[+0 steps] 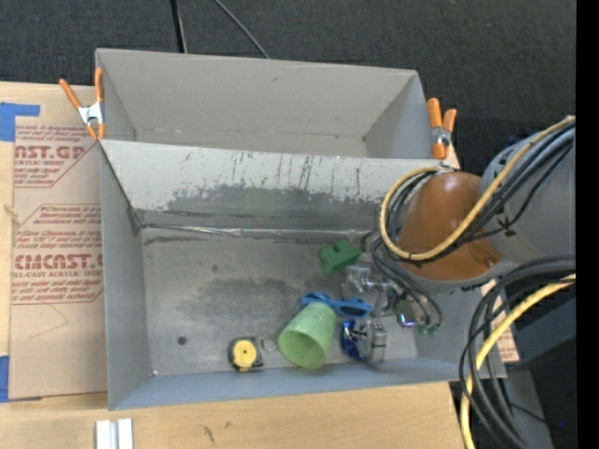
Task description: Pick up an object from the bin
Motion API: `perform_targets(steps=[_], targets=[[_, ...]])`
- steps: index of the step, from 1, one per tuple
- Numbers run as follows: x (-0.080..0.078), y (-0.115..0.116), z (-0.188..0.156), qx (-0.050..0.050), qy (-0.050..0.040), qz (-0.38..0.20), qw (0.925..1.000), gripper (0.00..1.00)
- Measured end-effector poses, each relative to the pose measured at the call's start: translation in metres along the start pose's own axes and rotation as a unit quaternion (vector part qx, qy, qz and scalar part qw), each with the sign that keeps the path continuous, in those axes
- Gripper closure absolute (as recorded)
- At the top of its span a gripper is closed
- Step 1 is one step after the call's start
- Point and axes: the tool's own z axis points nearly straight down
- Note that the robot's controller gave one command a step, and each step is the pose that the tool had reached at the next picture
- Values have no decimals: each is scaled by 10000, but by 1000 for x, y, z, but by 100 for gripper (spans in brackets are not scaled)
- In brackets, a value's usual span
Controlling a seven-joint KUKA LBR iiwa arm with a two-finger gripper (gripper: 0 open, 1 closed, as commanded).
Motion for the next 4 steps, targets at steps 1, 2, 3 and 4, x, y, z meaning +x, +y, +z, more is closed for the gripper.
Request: perform_targets(steps=[1,2,3,4], targets=[[0,0,0,1,1,5,10000,0],[-1,1,-3,-7,12,0,10000,100],[-1,2,-6,-1,1,1,10000,100],[-2,2,-15,4,-12,4,10000,100]])
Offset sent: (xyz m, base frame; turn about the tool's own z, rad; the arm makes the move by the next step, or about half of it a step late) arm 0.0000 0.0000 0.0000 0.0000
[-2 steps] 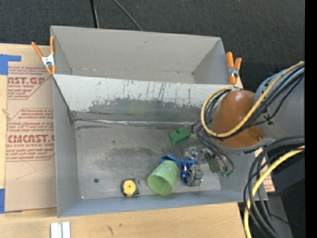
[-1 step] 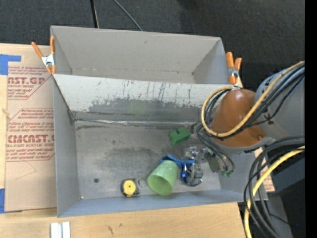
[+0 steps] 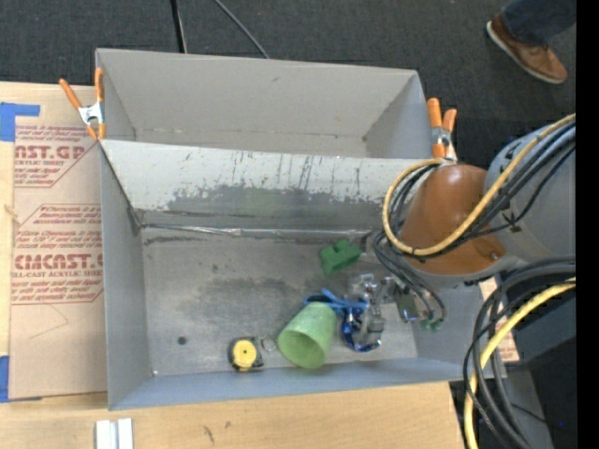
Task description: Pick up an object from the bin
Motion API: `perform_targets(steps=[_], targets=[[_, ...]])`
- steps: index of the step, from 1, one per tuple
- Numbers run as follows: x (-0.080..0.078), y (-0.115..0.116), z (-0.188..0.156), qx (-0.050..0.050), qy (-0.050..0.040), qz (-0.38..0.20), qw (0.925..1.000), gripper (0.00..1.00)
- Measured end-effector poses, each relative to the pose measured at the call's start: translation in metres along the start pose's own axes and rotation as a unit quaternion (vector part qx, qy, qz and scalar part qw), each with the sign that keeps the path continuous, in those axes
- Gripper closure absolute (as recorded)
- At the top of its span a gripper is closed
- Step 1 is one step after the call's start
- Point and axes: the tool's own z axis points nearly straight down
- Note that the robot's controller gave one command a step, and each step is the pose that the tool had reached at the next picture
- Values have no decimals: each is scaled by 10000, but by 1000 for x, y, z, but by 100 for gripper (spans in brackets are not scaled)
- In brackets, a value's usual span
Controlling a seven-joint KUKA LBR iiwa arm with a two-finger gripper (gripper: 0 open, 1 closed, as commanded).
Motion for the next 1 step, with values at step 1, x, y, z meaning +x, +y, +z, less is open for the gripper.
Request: perform_targets(steps=[1], targets=[[-1,0,-28,3,-5,1,10000,100]])
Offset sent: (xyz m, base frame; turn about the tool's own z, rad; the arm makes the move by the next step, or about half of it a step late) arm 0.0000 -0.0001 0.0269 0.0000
